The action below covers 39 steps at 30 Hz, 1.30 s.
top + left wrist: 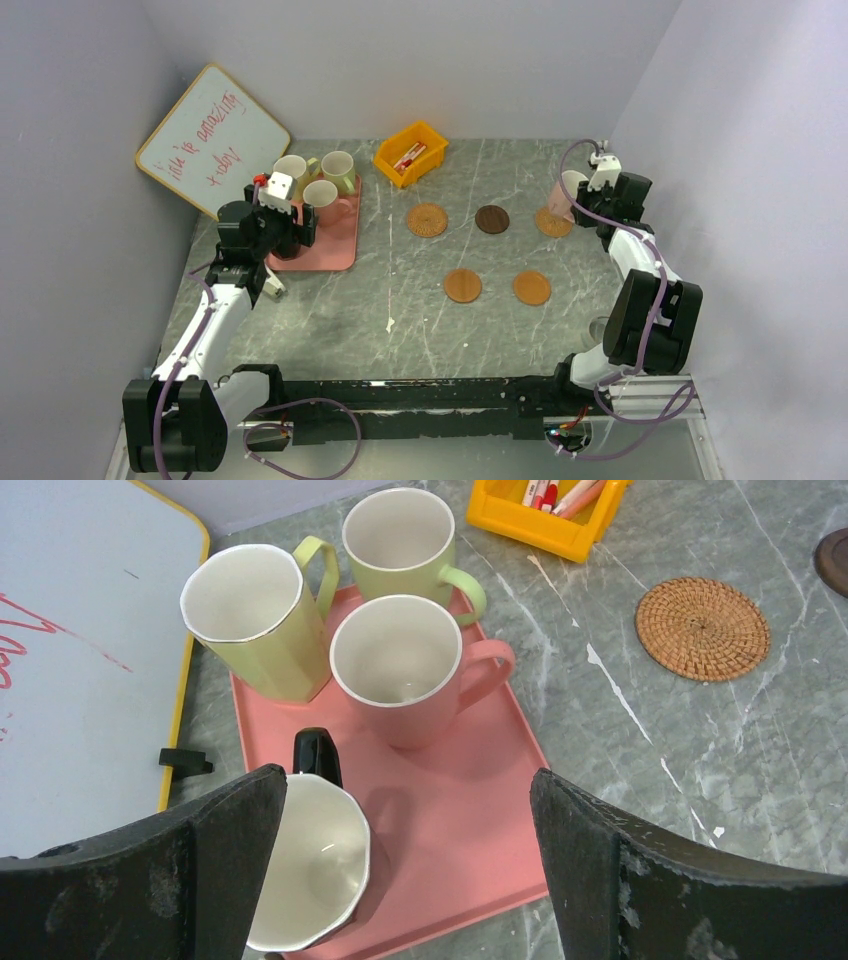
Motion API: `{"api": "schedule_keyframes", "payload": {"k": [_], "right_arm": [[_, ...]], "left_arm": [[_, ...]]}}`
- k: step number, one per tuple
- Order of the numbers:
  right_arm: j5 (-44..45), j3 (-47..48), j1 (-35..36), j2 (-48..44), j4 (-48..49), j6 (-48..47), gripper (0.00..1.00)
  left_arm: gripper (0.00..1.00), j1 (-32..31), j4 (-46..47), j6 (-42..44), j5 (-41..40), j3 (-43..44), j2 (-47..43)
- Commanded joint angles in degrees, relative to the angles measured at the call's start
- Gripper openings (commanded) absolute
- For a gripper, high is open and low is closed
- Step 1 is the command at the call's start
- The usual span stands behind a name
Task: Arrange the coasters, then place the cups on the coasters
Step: Place the cup on the coaster.
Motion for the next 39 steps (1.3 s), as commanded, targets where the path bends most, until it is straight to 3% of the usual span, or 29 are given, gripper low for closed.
{"api": "schedule_keyframes", "payload": {"k": [1,39], "right_arm": [[-1.7,0.9,0.0,-0.1,7.1,-1.3,0.00],[1.9,-0.3,1.8,2.0,8.6,-3.6,0.00]], "left_arm": [[0.97,0.3,2.4,-0.8,1.0,-0.1,-0.6],[0.97,0.3,2.4,-0.8,0.8,-0.1,-0.5]]}}
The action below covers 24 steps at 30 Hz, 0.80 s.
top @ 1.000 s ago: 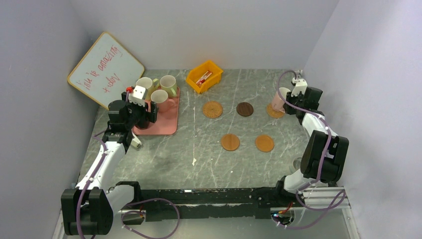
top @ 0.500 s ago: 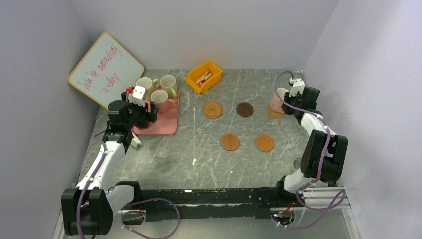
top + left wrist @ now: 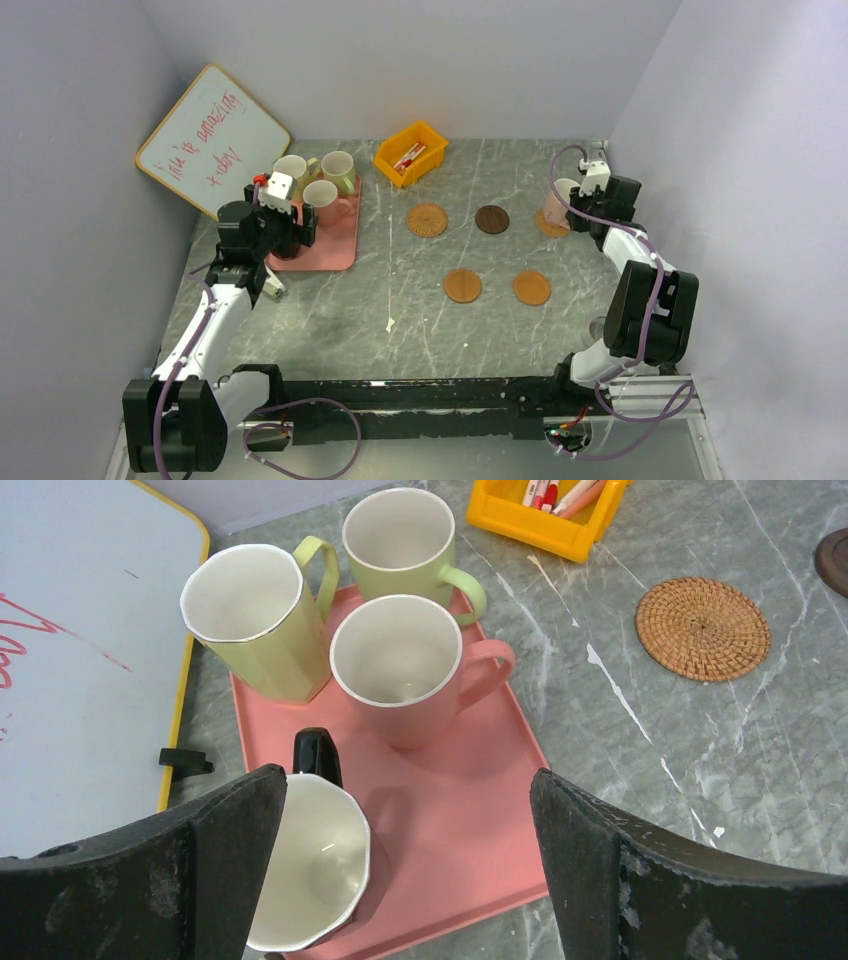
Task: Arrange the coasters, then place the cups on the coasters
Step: Place the cup on the coaster.
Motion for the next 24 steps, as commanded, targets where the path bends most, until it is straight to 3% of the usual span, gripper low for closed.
{"api": "schedule_keyframes", "payload": {"k": [1,24], "right_arm": [[-0.1,0.5,0.1,-1.1,8.2,-0.9,0.00],[-0.2,0.5,0.2,0.0,8.2,-1.2,0.00]], "left_arm": [[0.97,0.3,2.4,-0.8,0.9,-0.1,-0.5],[0.97,0.3,2.4,-0.7,0.8,-0.1,-0.5]]}}
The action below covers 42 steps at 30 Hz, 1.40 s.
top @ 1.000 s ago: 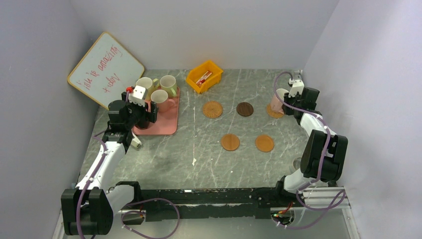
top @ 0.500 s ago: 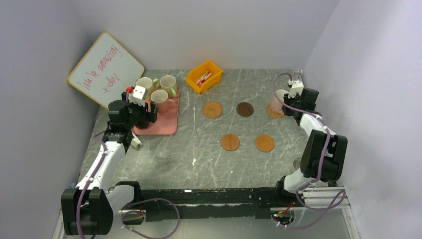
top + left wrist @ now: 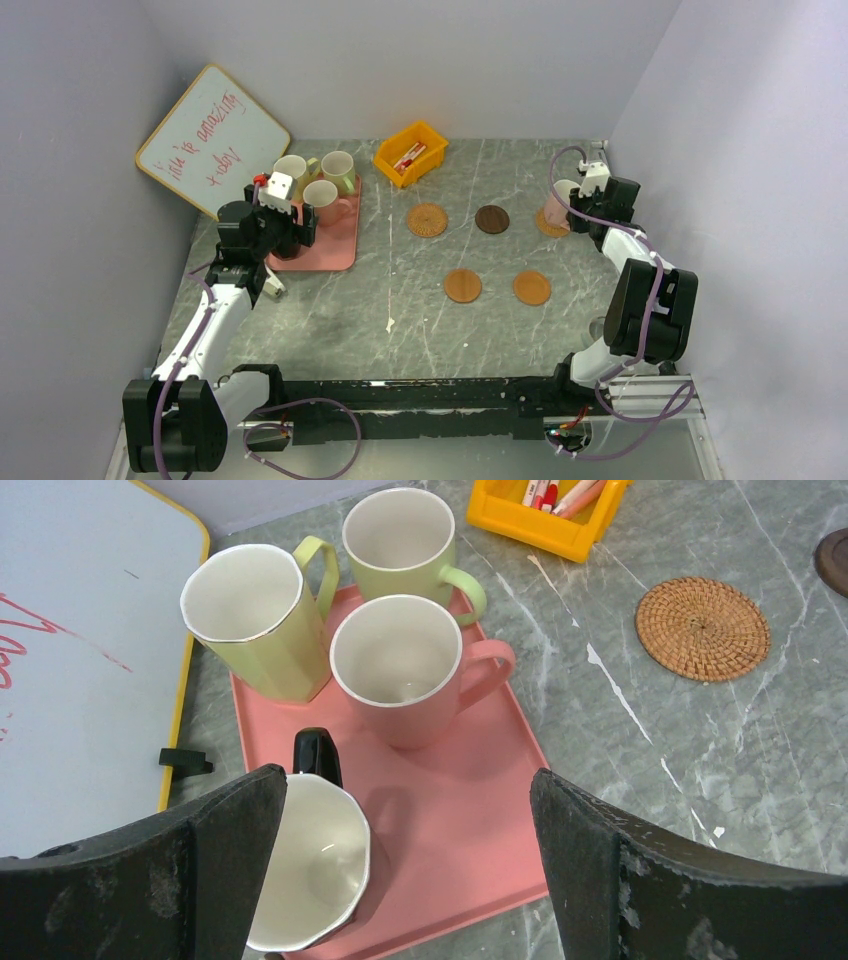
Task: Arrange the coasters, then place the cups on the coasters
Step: Place the cup on the coaster.
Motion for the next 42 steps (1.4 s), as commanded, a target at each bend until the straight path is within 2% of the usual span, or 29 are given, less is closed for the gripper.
{"api": "schedule_keyframes", "payload": {"k": [1,18,28,42], "right_arm": [[-1.1,1.1,0.2,-0.5,7.4,-1.0,0.00],[-1.9,0.8,0.2,-1.2,6.3,-2.0,0.09],[-2.5,0.8,0.3,-1.9,5.1,-2.9,0.20],[-2.7,0.9,0.5,-2.8,3.8,-3.7,0.26]], "left_arm": [[0.97,0.3,2.4,-0.7,0.8,-0.1,-0.5],[0.97,0.3,2.4,-0.7,0.7,0.0,-0.3],[0.97,0.3,2.3,-0.7,0.7,0.1,-0.3],[0.97,0.3,2.3,-0.7,0.9,0.1,-0.2]]}}
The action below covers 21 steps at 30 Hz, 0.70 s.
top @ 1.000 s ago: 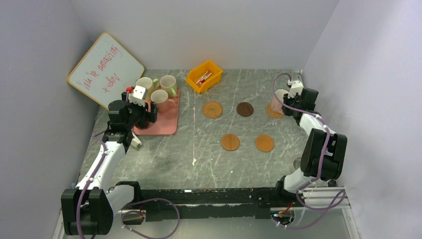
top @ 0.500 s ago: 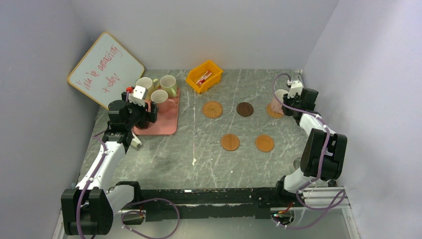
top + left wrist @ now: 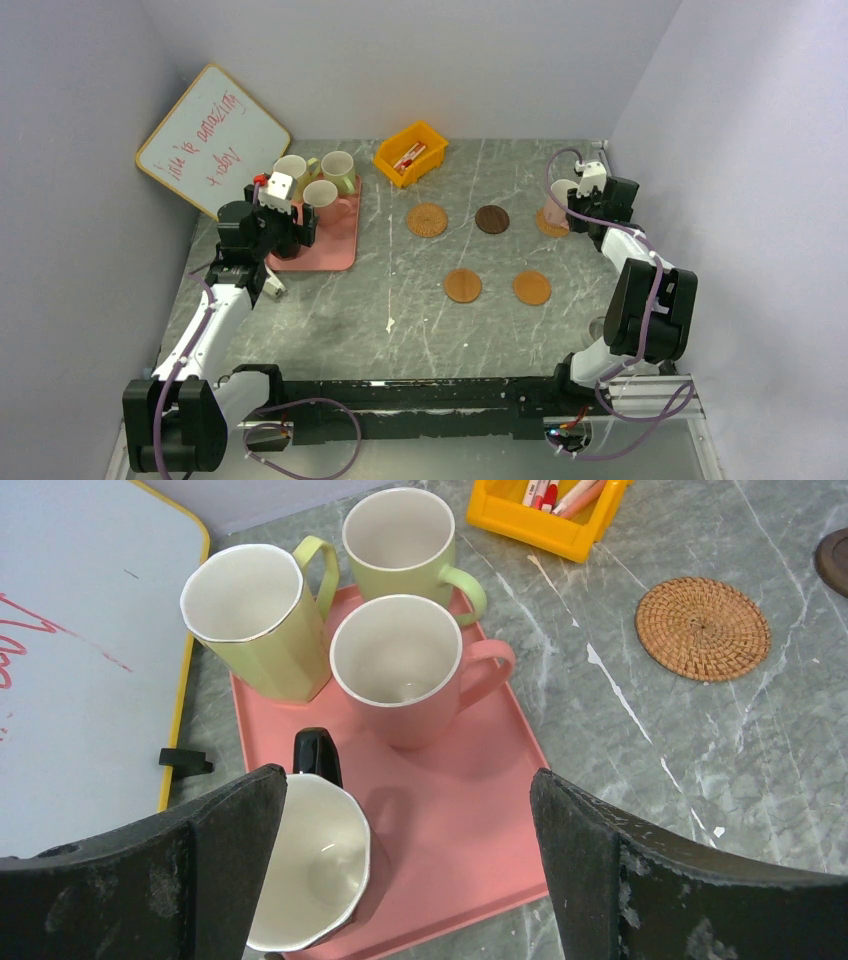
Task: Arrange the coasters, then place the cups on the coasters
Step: Place the cup on the coaster.
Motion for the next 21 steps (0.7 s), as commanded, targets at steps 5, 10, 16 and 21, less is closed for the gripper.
{"api": "schedule_keyframes", "payload": {"k": [5,10,16,21], "right_arm": [[-2.6,0.9,0.3,-3.1,3.3,-0.9,0.28],[-2.3,1.2,0.4,-2.9,2.8,-1.2,0.30],[-2.6,1.2,0.4,-3.5,2.3,-1.5,0.31],[-2.5,1.2,0.4,-4.3,1.5,-2.0,0.34]], "left_arm": [[0.97,0.3,2.3,-0.6,0.9,0.0,-0.5],[0.97,0.3,2.2,-0.7,0.9,0.1,-0.4],[0.97,0.3,2.3,-0.8,0.9,0.1,-0.5],[0.97,0.3,2.2,-0.7,1.0,0.1,-0.4]]}}
